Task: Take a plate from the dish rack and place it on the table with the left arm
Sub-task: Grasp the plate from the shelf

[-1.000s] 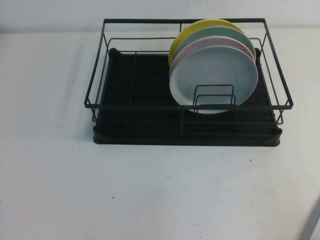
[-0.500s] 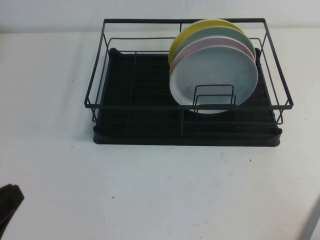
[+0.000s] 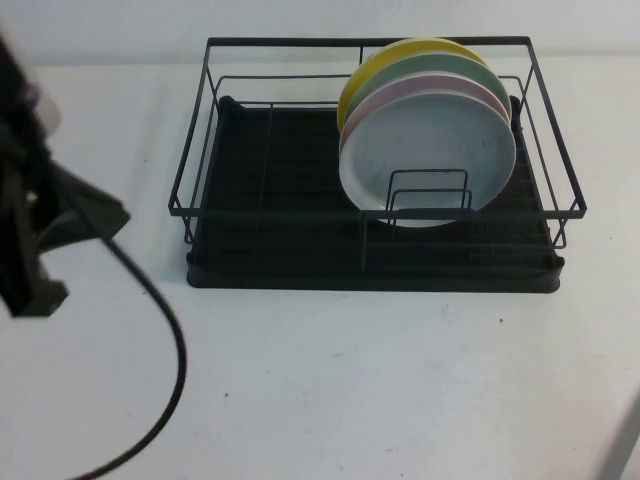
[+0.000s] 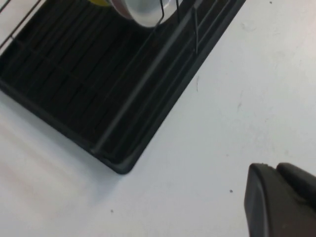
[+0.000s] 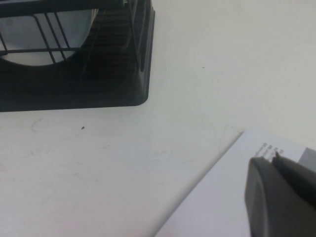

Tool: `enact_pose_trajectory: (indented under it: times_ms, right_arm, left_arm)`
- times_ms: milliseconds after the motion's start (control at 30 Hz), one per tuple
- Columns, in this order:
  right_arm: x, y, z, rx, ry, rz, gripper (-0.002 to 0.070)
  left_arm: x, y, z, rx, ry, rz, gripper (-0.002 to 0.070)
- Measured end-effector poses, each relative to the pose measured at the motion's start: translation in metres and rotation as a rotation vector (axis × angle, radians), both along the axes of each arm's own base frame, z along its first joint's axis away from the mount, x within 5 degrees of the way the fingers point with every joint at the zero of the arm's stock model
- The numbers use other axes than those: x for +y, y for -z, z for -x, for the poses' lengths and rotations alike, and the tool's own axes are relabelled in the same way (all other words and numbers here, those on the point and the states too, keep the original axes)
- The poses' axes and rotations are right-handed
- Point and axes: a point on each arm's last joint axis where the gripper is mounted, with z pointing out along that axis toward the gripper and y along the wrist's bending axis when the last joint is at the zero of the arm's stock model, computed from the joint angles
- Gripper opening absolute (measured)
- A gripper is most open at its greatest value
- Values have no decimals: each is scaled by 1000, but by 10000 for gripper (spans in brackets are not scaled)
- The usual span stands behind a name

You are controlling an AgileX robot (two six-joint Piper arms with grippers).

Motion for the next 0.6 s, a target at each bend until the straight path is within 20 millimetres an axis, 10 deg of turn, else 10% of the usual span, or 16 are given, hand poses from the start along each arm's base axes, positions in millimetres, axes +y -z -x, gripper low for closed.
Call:
enact_pose_trajectory:
  times_ms: [600]
  right_arm:
    - [0, 0, 0, 2, 0, 0, -18]
  left_arm:
    - [-122, 8, -158, -101, 157, 4, 95]
